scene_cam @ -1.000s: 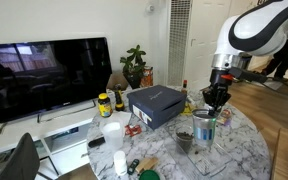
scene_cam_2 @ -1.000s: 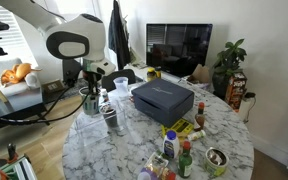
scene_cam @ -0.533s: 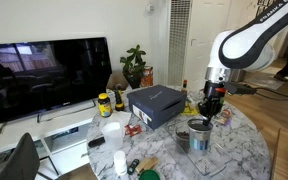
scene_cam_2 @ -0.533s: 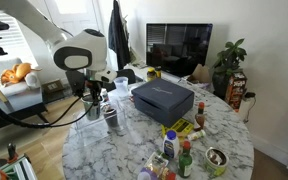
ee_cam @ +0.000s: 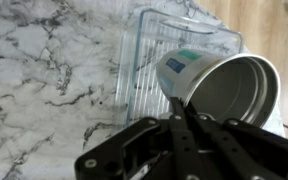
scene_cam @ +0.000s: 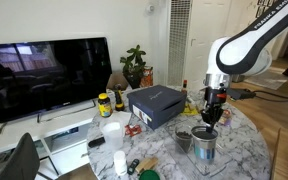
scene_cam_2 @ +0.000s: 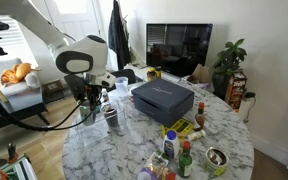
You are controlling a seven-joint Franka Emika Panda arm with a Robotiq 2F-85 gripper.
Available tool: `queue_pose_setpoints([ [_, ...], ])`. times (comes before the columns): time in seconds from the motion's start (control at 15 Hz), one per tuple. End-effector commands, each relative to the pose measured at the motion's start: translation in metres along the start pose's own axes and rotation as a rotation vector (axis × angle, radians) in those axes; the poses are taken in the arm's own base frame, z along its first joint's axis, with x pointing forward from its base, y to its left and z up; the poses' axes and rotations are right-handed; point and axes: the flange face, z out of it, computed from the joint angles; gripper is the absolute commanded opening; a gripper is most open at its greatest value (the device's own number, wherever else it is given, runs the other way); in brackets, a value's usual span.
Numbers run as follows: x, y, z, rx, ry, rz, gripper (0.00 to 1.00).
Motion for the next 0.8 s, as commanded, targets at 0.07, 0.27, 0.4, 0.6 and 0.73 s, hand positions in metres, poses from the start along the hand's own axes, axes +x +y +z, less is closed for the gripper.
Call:
queue_pose_setpoints([
  [0.07,-0.008,0.006,0.031,-0.003,-0.055,-0.099,0.01],
  [0.27,-0.009,0.003,0.045,-0.004,-0.042,-0.146,0.01],
  [0.4,-0.008,0.001,0.053,-0.003,-0.022,-0.166,0.01],
  [0.6,-0.009,-0.001,0.066,-0.009,-0.013,-0.19,0.01],
  [0.73,-0.01,-0.001,0.072,-0.018,-0.007,-0.201,0.01],
])
